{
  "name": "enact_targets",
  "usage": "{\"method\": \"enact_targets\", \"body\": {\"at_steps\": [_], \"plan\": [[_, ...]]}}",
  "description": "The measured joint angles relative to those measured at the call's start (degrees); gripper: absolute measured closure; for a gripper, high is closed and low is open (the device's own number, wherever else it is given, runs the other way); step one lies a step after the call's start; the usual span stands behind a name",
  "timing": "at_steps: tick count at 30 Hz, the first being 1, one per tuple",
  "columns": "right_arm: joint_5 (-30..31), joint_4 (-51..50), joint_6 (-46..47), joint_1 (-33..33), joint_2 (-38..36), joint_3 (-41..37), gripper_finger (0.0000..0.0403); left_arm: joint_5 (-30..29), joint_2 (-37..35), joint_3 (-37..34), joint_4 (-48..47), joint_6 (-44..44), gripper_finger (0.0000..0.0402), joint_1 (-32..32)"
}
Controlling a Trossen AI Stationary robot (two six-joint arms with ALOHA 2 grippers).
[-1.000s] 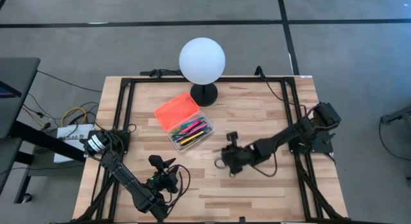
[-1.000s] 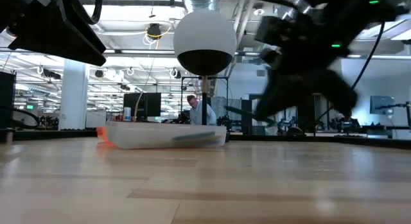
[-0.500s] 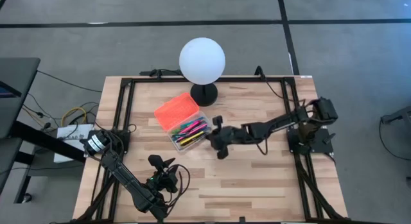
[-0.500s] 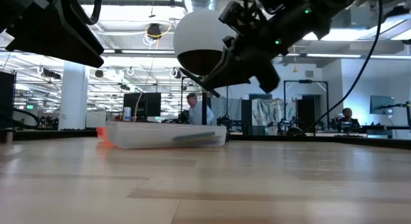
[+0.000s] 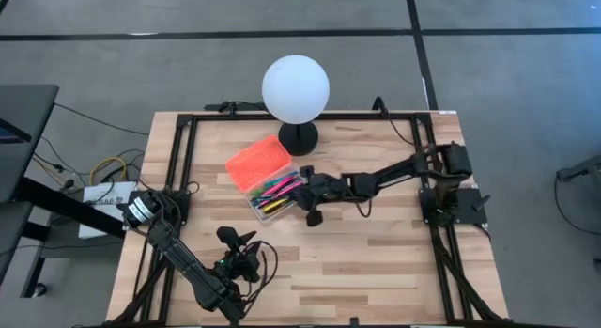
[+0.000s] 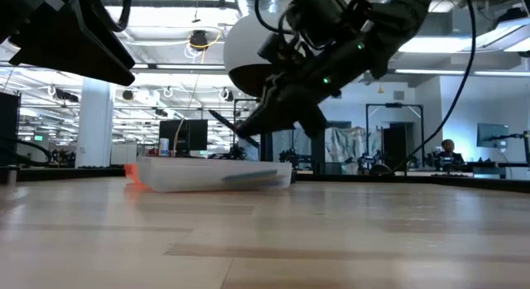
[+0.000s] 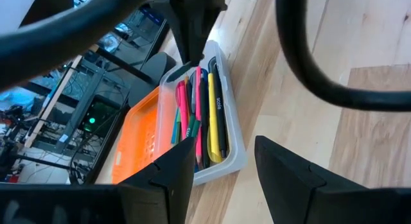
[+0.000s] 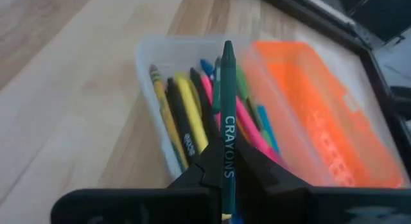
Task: Pick & place school supplies into a supply box
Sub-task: Put the green crayon into the orange supply box, then move the orange supply box to the center of the table
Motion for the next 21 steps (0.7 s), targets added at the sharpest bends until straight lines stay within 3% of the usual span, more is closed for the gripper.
{"method": "enact_targets", "body": {"at_steps": [5,14,21], "plan": [[-0.11,-0.39,-0.21,-0.67,4.18,4.62,0.0392,0.28,-0.04,0.0,-0.06,0.06,0.0244,-0.02],[4.42,-12.22,-3.67,-0.76,6.39,10.22,0.0376,1.39,-0.04,0.0,-0.52,0.39,0.0244,-0.04],[4.52,-15.53,-1.68,-1.85,6.33,10.16,0.033,1.22,-0.04,0.0,-0.56,0.43,0.0244,-0.04]]}}
